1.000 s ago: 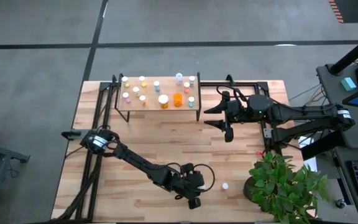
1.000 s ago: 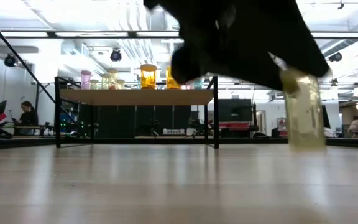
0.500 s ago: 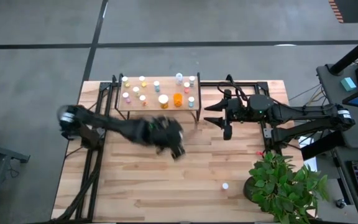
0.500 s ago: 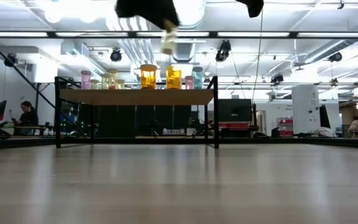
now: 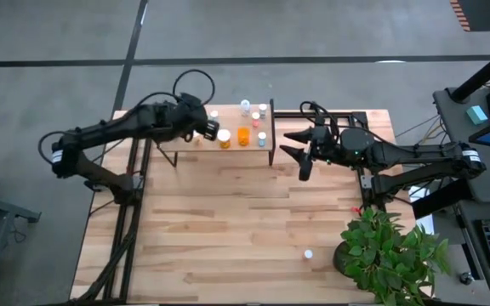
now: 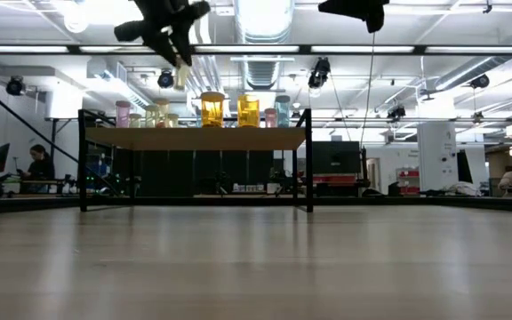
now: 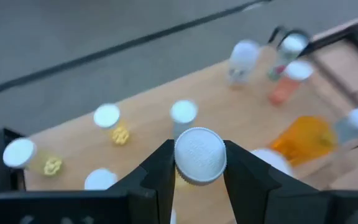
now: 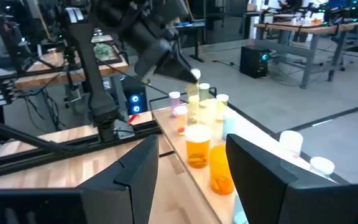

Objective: Pick and place medicine bottles onto shelf by color
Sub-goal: Put the yellow pill bottle on the shelf

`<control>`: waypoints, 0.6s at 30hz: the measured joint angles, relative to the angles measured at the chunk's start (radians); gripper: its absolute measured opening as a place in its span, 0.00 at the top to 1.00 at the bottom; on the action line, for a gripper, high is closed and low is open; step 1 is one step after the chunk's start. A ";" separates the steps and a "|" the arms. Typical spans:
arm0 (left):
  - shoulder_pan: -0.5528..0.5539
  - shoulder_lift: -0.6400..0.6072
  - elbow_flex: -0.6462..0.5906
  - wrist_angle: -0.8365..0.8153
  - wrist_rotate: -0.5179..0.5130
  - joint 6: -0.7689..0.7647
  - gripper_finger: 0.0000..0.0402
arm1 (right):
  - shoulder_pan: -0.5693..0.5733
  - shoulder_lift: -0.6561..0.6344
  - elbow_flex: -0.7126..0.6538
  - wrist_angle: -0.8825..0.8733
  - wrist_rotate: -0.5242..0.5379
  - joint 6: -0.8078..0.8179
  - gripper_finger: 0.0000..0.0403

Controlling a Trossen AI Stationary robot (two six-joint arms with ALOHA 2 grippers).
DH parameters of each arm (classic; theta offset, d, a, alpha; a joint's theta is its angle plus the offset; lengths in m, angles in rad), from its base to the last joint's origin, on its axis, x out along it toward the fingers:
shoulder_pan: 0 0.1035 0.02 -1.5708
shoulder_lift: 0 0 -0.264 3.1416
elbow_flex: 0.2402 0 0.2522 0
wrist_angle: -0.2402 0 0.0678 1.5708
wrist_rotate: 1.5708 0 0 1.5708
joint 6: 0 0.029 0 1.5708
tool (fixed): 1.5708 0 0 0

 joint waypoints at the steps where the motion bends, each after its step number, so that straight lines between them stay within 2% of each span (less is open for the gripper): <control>1: 0.010 0.000 -0.014 -0.002 0.006 0.002 0.76 | 0.000 0.000 0.000 0.000 0.003 0.003 0.56; 5: 0.039 0.014 -0.057 0.006 0.011 -0.001 0.76 | 0.000 0.003 0.000 0.000 0.026 0.006 0.56; 10: 0.082 0.021 -0.127 0.119 0.007 -0.006 0.76 | 0.000 0.011 0.000 -0.001 0.035 0.006 0.56; 18: 0.095 0.017 -0.214 0.186 -0.027 -0.082 0.76 | 0.000 0.016 0.000 0.000 0.052 0.016 0.56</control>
